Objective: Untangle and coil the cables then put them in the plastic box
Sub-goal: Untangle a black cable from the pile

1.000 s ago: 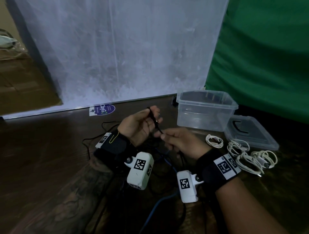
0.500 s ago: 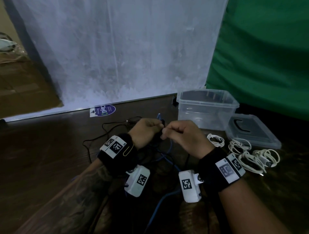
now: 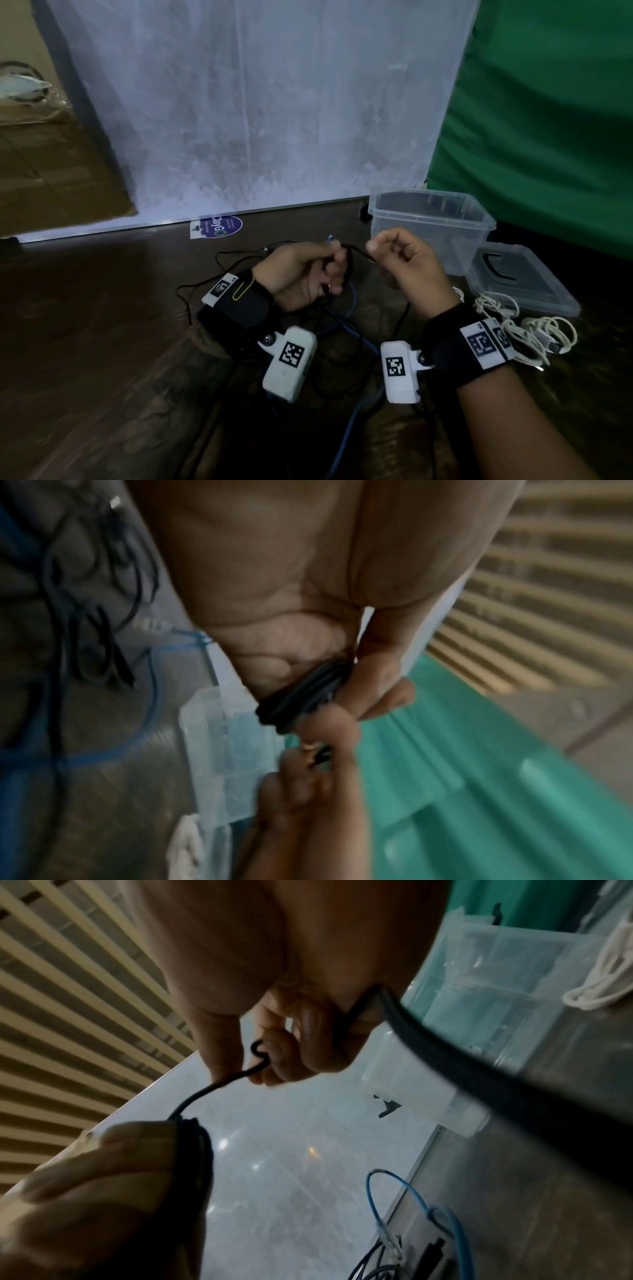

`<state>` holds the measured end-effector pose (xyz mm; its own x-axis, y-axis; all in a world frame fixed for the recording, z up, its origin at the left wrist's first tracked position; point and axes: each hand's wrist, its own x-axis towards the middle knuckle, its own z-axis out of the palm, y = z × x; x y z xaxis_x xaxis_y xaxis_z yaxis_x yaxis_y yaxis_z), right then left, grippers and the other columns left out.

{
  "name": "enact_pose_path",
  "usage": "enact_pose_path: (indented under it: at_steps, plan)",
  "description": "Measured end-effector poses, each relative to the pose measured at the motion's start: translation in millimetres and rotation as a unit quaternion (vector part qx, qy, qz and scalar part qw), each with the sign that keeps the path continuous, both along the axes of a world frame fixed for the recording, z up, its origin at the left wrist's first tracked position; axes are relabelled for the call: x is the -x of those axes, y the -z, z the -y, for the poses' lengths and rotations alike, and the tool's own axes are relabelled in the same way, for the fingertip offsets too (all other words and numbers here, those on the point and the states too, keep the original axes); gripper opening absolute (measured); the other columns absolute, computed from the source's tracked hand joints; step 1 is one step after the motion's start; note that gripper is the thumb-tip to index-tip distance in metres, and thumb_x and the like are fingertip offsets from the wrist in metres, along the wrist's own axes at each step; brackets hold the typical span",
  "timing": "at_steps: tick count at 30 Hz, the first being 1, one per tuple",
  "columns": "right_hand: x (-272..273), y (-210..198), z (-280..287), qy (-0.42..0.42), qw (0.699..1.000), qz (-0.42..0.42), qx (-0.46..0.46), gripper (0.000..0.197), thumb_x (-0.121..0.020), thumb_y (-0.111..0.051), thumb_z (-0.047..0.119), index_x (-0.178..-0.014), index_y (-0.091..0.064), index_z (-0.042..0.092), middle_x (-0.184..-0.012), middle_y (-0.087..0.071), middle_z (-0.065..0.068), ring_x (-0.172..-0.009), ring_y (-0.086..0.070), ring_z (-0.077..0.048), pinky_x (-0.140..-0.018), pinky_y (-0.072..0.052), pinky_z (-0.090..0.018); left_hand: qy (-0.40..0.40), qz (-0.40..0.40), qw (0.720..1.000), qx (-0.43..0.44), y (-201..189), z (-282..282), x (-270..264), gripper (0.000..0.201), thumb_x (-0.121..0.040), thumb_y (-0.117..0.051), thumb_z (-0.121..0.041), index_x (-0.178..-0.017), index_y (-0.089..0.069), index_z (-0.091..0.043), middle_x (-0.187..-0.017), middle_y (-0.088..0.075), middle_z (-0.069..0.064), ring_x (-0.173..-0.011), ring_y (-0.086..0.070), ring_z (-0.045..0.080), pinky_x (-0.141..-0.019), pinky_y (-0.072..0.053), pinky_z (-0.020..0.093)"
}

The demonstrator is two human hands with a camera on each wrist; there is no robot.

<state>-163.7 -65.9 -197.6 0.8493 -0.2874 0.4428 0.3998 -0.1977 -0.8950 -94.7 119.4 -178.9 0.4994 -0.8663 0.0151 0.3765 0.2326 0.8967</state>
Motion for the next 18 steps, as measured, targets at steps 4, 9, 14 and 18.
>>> enact_pose_path:
  at_steps: [4, 9, 14, 18]
  plan:
    - [-4, 7, -4, -0.012, 0.996, -0.088, 0.03, 0.018, -0.096, -0.061, 0.017, -0.079, -0.056, 0.015, -0.06, -0.057, 0.0, -0.041, -0.039, -0.003, -0.04, -0.03, -0.014, -0.069, -0.141, 0.982, 0.1, -6, -3, -11, 0.024, -0.094, -0.044, -0.022, -0.078, -0.06, -0.012, -0.063, -0.048, -0.006, -0.051, -0.044, 0.005, -0.059, -0.052, 0.023]
    - [-4, 13, -8, -0.039, 0.97, -0.233, 0.059, 0.025, -0.098, -0.058, 0.026, -0.076, -0.06, 0.015, -0.053, -0.047, 0.004, -0.041, -0.035, -0.009, -0.039, -0.025, -0.019, -0.182, -0.218, 0.949, 0.14, -2, 8, -10, 0.027, -0.098, -0.041, -0.016, -0.081, -0.059, -0.005, -0.065, -0.06, 0.0, -0.049, -0.055, 0.008, -0.06, -0.057, 0.025]
    - [4, 5, -28, -0.11, 0.952, -0.242, 0.151, 0.021, -0.1, -0.055, 0.018, -0.099, -0.071, 0.004, -0.059, -0.052, -0.001, -0.036, -0.039, 0.0, -0.038, -0.03, -0.012, -0.256, -0.211, 0.929, 0.162, 1, 11, -11, 0.024, -0.097, -0.042, -0.008, -0.086, -0.06, 0.001, -0.075, -0.071, 0.011, -0.065, -0.071, 0.014, -0.074, -0.058, 0.034]
    - [12, 2, -37, -0.177, 0.935, -0.242, 0.187, 0.023, -0.101, -0.052, 0.013, -0.118, -0.067, 0.009, -0.059, -0.055, -0.001, -0.039, -0.041, -0.001, -0.041, -0.033, -0.013, -0.307, -0.123, 0.934, 0.137, 3, 12, -15, 0.02, -0.098, -0.043, -0.005, -0.087, -0.059, 0.001, -0.085, -0.069, 0.015, -0.072, -0.072, 0.017, -0.07, -0.06, 0.029]
